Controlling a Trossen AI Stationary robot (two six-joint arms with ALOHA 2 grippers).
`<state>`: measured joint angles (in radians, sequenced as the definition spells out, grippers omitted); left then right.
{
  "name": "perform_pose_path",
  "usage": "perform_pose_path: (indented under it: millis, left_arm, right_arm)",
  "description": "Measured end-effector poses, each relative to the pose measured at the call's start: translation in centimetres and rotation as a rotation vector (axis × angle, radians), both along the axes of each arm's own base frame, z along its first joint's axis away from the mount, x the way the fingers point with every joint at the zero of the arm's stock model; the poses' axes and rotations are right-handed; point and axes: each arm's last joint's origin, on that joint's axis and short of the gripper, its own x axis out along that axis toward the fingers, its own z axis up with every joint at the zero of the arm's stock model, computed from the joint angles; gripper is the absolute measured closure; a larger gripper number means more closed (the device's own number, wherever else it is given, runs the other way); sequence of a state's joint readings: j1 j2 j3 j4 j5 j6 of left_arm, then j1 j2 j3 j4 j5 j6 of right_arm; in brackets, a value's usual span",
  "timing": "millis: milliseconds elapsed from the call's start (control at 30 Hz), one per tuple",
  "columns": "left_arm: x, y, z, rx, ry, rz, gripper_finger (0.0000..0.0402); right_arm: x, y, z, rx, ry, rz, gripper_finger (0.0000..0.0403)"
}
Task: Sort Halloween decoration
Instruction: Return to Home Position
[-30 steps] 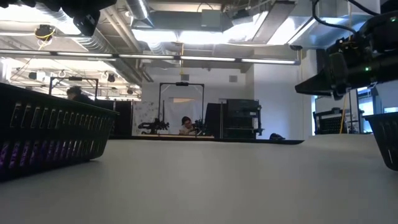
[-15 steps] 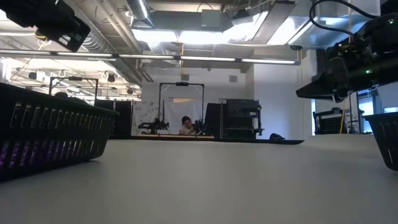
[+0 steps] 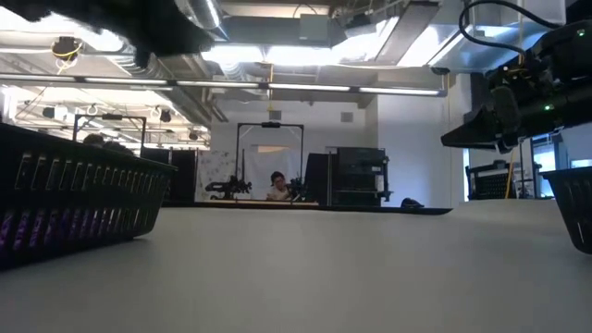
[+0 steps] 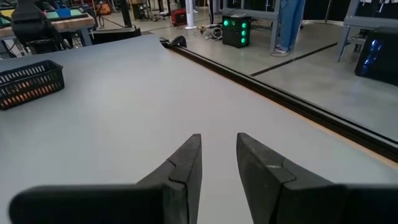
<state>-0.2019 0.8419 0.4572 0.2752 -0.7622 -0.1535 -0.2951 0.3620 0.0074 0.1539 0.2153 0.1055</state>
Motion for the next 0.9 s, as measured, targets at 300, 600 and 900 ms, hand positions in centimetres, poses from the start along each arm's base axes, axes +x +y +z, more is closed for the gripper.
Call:
perform_pose_path:
  millis: [300, 600, 900]
  left_arm:
    - [0.7, 7.9, 0.5, -0.053, -0.132, -0.014, 0.0327]
    - [-3.0, 8.8, -1.5, -0.110, -0.244, 0.034, 0.0327]
    - [-8.0, 6.9, -6.6, 0.000, -0.351, 0.117, 0.0327]
  right_arm:
    - [0.0, 0.0, 0.0, 0.000, 0.000, 0.000, 0.0304]
    - [0.0, 0.0, 0.0, 0.000, -0.001, 0.000, 0.0304]
    - [0.0, 0.0, 0.0, 0.000, -0.001, 0.000, 0.0304]
